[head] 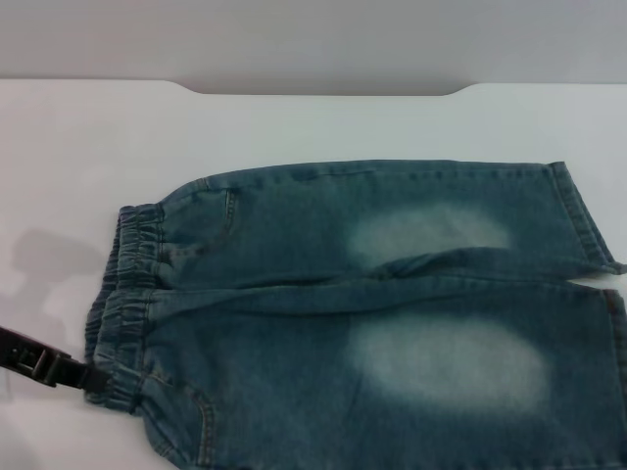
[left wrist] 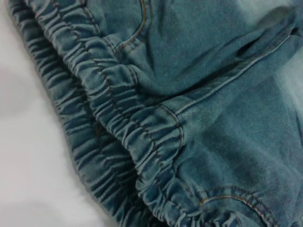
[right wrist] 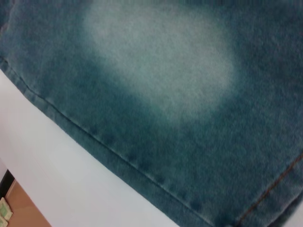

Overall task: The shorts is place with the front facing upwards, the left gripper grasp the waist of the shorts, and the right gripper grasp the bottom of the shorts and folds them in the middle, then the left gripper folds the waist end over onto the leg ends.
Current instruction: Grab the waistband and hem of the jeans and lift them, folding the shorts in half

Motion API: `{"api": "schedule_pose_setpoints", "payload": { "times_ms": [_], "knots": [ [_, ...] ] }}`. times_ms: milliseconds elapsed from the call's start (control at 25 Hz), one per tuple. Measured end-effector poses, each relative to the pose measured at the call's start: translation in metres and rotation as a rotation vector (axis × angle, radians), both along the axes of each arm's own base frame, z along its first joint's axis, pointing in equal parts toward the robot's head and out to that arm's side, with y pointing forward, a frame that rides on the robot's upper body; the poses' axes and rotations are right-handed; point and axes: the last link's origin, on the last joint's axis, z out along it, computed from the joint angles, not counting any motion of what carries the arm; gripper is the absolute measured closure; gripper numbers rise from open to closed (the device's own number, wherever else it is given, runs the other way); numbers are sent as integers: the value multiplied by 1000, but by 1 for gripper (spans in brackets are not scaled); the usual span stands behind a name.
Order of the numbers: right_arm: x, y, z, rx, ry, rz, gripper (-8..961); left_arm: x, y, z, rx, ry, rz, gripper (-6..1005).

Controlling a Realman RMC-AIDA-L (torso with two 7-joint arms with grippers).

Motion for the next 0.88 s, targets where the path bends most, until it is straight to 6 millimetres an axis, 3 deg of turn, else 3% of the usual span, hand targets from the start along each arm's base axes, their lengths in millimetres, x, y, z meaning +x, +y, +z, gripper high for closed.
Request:
{"api": "schedule_pose_setpoints", "payload": {
  "times_ms": [880],
  "knots": [
    [-2, 4, 3, -38, -49, -5, 544, 3, 4, 2, 1, 6, -12, 965]
  ]
}}
